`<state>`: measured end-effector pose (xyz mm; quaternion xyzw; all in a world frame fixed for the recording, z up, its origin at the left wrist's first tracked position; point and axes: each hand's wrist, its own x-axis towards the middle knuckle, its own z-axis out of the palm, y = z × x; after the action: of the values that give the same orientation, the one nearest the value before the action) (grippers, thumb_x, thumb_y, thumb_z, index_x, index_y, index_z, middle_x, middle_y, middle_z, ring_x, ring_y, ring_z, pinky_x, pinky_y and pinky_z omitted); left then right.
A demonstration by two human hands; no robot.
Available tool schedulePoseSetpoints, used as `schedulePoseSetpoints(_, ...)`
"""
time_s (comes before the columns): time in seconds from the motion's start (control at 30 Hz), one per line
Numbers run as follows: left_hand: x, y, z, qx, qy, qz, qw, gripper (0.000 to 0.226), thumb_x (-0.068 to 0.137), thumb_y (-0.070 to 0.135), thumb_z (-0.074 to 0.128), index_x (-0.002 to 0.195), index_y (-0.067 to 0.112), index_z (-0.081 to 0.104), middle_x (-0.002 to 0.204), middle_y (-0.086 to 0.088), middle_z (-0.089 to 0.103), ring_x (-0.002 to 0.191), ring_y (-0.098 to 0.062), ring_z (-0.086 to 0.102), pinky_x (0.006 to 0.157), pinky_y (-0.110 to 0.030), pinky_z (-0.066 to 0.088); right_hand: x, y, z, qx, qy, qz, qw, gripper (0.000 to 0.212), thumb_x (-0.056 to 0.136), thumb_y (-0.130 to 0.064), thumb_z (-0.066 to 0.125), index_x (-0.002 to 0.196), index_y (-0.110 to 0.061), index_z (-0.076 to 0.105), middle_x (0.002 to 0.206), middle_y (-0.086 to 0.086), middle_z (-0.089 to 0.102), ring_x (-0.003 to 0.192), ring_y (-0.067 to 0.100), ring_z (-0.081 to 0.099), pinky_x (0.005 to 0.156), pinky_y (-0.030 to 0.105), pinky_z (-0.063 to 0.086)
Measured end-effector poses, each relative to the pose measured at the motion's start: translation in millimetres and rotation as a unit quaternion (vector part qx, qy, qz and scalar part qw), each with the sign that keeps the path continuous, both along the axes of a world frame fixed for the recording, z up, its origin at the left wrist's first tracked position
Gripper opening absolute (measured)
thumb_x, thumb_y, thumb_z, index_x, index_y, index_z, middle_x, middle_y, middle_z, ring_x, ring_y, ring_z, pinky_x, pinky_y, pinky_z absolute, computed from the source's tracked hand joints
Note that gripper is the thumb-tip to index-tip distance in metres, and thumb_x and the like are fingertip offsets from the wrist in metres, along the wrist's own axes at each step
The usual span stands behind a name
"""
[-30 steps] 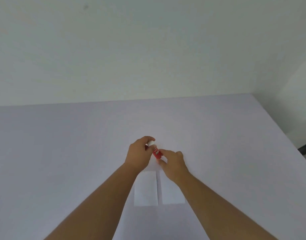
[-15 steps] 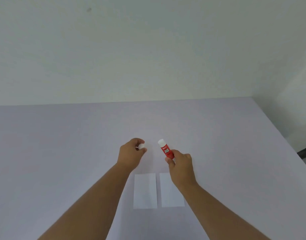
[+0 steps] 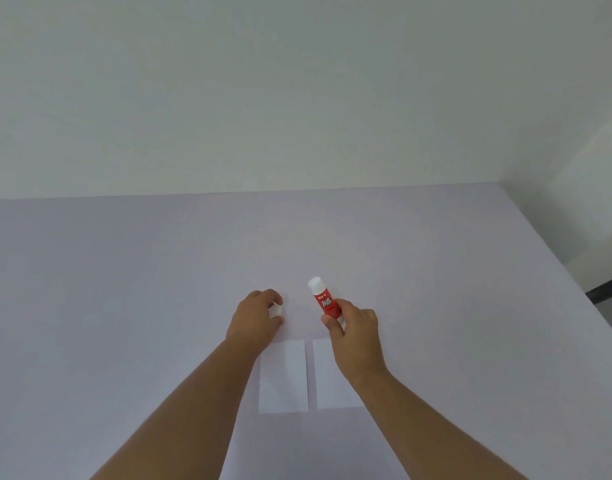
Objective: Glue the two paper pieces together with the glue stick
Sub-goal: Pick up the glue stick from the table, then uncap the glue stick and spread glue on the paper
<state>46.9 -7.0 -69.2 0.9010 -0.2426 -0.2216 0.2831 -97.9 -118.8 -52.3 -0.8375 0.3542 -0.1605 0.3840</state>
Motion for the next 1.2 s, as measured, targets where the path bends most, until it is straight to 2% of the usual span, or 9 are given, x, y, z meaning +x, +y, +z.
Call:
schedulePoseSetpoints(0.17, -2.7, 4.5, 5.5, -0.006, 0.007, -0.005, 1.0, 0.047, 0.076, 0.019, 0.071, 0.121, 0.026, 0.057, 0.123, 0.001, 0.051, 0.1, -0.019, 0.055, 0.085, -0.031, 0.048, -0.6, 0.6, 0.1, 0.003, -0.005, 0.005, 1.0, 0.025, 0.09, -0.028, 0.055, 0.114, -0.022, 0.056, 0.086, -0.009, 0.052, 0.096, 0.016, 0.04, 0.078, 0.025, 0.035)
schedulePoseSetpoints(0.27, -7.5, 5.8, 24.0, -0.069, -0.001, 0.03, 0.997, 0.048, 0.077, 0.018, 0.07, 0.124, 0.021, 0.058, 0.123, 0.0, 0.053, 0.105, -0.019, 0.056, 0.09, -0.03, 0.048, -1.5, 2.0, 3.8, 0.028, -0.021, 0.013, 0.999, 0.025, 0.088, -0.028, 0.057, 0.112, -0.021, 0.058, 0.092, -0.006, 0.058, 0.093, 0.016, 0.048, 0.08, 0.028, 0.041)
schedulePoseSetpoints(0.37, -17.7, 6.9, 52.0, -0.184, 0.117, 0.078, 0.973, 0.037, 0.08, 0.019, 0.069, 0.116, 0.025, 0.064, 0.114, 0.006, 0.062, 0.096, -0.009, 0.058, 0.076, -0.019, 0.044, -3.4, 6.6, 11.4, 0.091, -0.041, 0.014, 0.995, 0.025, 0.086, -0.029, 0.06, 0.11, -0.023, 0.06, 0.086, -0.013, 0.056, 0.084, 0.012, 0.055, 0.079, 0.026, 0.047)
schedulePoseSetpoints(0.47, -30.4, 7.6, 74.2, -0.266, 0.275, 0.065, 0.922, 0.03, 0.081, 0.028, 0.071, 0.11, 0.024, 0.069, 0.111, 0.003, 0.07, 0.104, -0.01, 0.062, 0.08, -0.02, 0.044, -7.3, 13.8, 19.4, 0.135, -0.054, 0.021, 0.989, 0.019, 0.083, -0.031, 0.063, 0.1, -0.039, 0.061, 0.089, -0.01, 0.061, 0.081, 0.01, 0.058, 0.075, 0.019, 0.046)
schedulePoseSetpoints(0.6, -44.6, 7.6, 86.1, -0.309, 0.293, 0.092, 0.9, 0.029, 0.079, 0.031, 0.074, 0.104, 0.017, 0.071, 0.104, -0.002, 0.073, 0.105, -0.017, 0.065, 0.091, -0.028, 0.048, -15.1, 23.6, 36.9, 0.178, -0.083, 0.034, 0.98, 0.029, 0.078, -0.03, 0.068, 0.08, -0.056, 0.058, 0.084, -0.014, 0.065, 0.077, 0.012, 0.058, 0.073, 0.02, 0.048)
schedulePoseSetpoints(0.77, -50.1, 16.0, 90.5, -0.339, 0.313, 0.104, 0.881, 0.03, 0.083, 0.031, 0.07, 0.106, 0.01, 0.069, 0.104, -0.009, 0.072, 0.107, -0.025, 0.065, 0.093, -0.03, 0.049, -27.8, 32.5, 51.7, 0.254, -0.104, 0.029, 0.961, 0.034, 0.072, -0.02, 0.075, 0.091, -0.044, 0.06, 0.09, -0.011, 0.066, 0.078, 0.005, 0.058, 0.076, 0.019, 0.05)
schedulePoseSetpoints(0.93, -56.2, 23.8, 94.9, -0.353, 0.321, 0.088, 0.874, 0.034, 0.087, 0.029, 0.066, 0.109, 0.003, 0.066, 0.108, -0.016, 0.07, 0.109, -0.028, 0.064, 0.104, -0.038, 0.046, -39.3, 34.8, 59.2, 0.407, -0.129, 0.033, 0.904, 0.04, 0.08, -0.02, 0.069, 0.116, -0.021, 0.052, 0.096, 0.005, 0.07, 0.083, 0.014, 0.064, 0.078, 0.025, 0.051)
schedulePoseSetpoints(1.1, -60.8, 25.5, 98.6, -0.357, 0.32, 0.076, 0.874, 0.033, 0.087, 0.029, 0.065, 0.109, 0.005, 0.067, 0.101, -0.011, 0.071, 0.107, -0.025, 0.065, 0.105, -0.039, 0.046, -48.2, 39.7, 59.9, 0.565, -0.207, 0.028, 0.798, 0.049, 0.076, -0.025, 0.064, 0.121, -0.012, 0.049, 0.093, 0.014, 0.069, 0.073, 0.019, 0.06, 0.074, 0.029, 0.054)
schedulePoseSetpoints(1.2, -64.9, 25.3, 98.3, -0.357, 0.307, 0.078, 0.879, 0.035, 0.087, 0.033, 0.065, 0.107, 0.005, 0.067, 0.104, -0.013, 0.071, 0.109, -0.026, 0.065, 0.105, -0.04, 0.046, -49.3, 41.5, 58.3, 0.569, -0.215, 0.007, 0.794, 0.048, 0.076, -0.023, 0.067, 0.118, -0.01, 0.051, 0.099, 0.013, 0.06, 0.078, 0.019, 0.058, 0.083, 0.032, 0.051)
